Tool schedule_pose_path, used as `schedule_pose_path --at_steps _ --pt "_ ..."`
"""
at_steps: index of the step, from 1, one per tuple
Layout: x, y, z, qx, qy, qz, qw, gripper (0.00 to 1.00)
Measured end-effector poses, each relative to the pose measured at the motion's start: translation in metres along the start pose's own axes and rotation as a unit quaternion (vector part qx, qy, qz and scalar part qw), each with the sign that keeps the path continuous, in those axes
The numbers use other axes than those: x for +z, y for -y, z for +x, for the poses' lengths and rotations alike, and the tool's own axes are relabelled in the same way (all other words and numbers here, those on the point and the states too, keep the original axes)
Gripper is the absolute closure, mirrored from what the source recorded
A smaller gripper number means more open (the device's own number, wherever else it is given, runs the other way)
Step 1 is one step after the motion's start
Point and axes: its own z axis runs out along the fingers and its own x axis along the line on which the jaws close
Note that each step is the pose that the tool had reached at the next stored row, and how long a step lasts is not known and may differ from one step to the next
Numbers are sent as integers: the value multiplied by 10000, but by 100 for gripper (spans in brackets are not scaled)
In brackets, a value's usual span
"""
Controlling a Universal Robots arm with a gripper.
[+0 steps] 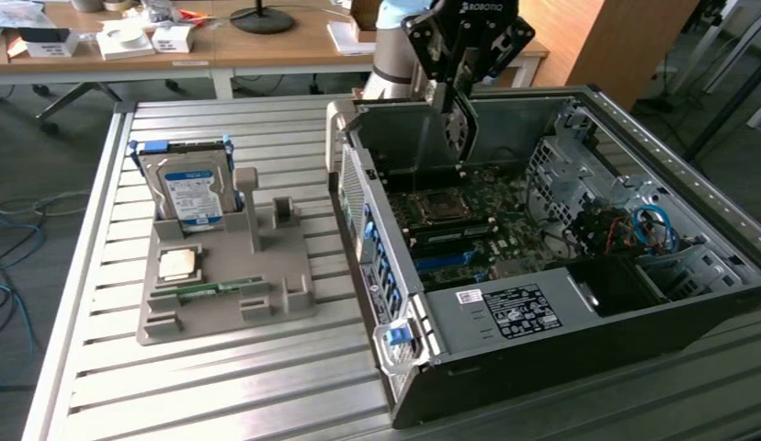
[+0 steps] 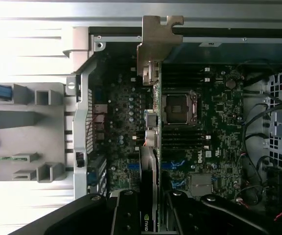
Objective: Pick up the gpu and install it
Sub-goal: 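Pick up the gpu and move the gpu toward the slot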
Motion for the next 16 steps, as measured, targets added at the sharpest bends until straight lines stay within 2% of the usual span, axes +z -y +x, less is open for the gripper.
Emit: schedule_pose_path --at_steps 12,16 --pt "7 -10 -283 0 0 0 10000 73" --pt "10 -15 -412 0 0 0 10000 73"
